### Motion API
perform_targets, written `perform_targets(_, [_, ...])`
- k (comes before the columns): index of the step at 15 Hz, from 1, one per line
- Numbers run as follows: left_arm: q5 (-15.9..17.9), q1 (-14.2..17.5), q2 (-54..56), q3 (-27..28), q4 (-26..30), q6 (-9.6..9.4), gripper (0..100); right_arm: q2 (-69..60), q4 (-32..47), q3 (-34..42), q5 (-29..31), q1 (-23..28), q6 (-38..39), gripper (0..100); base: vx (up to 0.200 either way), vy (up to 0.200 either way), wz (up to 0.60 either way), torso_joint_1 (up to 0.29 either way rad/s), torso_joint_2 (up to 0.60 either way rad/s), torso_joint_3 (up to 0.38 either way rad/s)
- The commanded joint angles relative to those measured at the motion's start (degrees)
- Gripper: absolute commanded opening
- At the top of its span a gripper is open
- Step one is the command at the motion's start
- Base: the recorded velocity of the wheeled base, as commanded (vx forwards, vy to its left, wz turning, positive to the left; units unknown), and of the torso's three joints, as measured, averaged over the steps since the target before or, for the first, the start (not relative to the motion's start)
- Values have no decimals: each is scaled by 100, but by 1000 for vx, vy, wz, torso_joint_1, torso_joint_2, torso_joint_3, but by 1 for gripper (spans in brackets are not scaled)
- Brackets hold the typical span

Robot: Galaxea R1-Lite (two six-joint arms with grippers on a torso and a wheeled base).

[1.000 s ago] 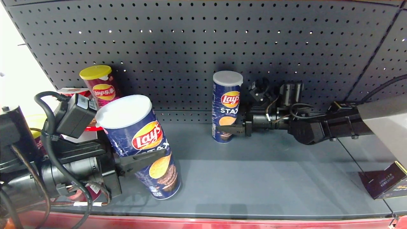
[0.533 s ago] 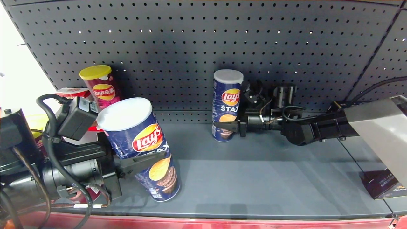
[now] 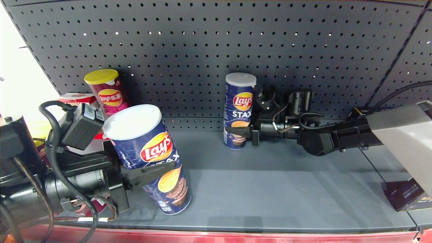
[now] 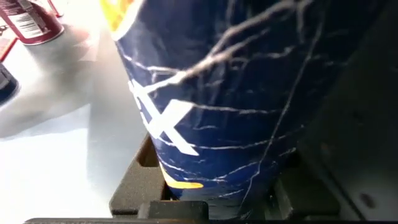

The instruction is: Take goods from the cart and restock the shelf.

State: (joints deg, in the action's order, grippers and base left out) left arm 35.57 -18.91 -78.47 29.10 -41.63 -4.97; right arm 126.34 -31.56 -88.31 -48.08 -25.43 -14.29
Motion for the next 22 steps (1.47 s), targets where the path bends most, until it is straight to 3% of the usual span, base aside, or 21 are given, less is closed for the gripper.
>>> perform_targets(1, [2,27,7,-1,-3,-4,0,-321,-17,226,44,-94,14,0,0,0,0,0,0,0])
perform_targets(6, [2,71,60,-168,-12,-4,0,-1595,-491,1896,282,-393,348,0,0,0,0,0,0,0])
perform_targets(9, [2,80,60,-150,-29,-4,0,-2000,-1317,2898,633,-568,365,0,0,0,0,0,0,0])
perform_targets(10, [2,80,60,-150,-29,-4,0,-2000,-1317,2898,633,-568,365,0,0,0,0,0,0,0])
perform_targets(12, [-6,80,60,-141,-29,-4,0,-2325,-1924,3874,827,-771,444,0,0,0,0,0,0,0])
perform_targets(18, [2,194,60,-133,-29,5,0,-2527,-3014,5236,1345,-1131,409,0,0,0,0,0,0,0])
perform_targets(22, [2,230,51,-115,-29,23,0,-2457,-3286,5676,1415,-1166,365,0,0,0,0,0,0,0])
